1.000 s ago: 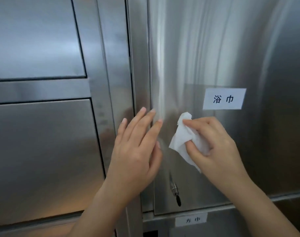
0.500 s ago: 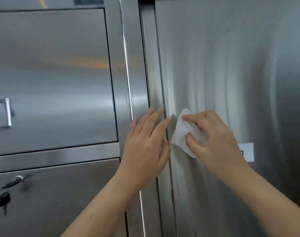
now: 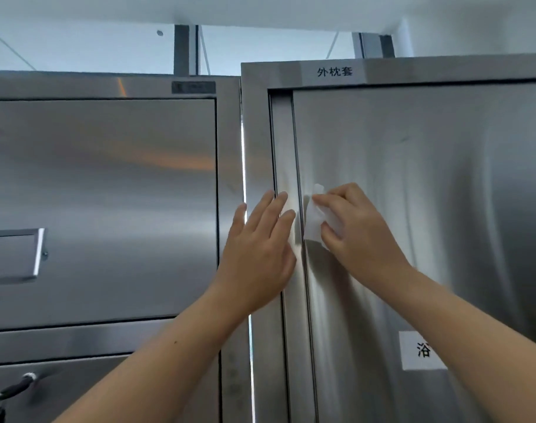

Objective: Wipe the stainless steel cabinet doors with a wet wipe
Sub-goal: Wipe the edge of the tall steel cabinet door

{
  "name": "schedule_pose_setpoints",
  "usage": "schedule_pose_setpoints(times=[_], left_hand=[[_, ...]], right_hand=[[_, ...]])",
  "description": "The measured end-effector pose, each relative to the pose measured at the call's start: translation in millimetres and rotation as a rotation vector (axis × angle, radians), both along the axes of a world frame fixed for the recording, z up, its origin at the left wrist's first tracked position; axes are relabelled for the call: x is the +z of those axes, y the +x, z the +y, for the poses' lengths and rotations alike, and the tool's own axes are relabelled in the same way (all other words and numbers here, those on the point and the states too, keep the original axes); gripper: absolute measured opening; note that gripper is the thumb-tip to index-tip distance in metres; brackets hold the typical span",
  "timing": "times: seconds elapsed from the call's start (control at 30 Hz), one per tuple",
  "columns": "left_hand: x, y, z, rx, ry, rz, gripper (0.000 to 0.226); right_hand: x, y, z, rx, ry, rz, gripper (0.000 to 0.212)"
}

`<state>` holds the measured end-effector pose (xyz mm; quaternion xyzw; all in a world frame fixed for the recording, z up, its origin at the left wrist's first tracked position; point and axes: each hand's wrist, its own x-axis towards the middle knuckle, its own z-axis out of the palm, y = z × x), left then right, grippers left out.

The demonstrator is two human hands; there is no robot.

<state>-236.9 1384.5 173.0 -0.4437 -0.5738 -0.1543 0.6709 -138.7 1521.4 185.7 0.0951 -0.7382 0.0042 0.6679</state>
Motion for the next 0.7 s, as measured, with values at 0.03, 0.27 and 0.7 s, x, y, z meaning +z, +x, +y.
schedule_pose_setpoints(times=[0.03, 0.27, 0.7], left_hand=[[2, -2, 2, 0.000, -0.001, 0.000, 0.046], [21, -23, 15, 0.027, -0.045, 0.010, 0.045], [57, -55, 24, -0.112, 0.042, 0.069, 0.067]], right_hand=[[6, -4, 1, -0.015, 0.028, 0.027, 0.035], [43, -34, 3, -0.080, 0.222, 0.121, 0.039], [63, -54, 39, -0.448, 0.534, 0.070, 0.056]])
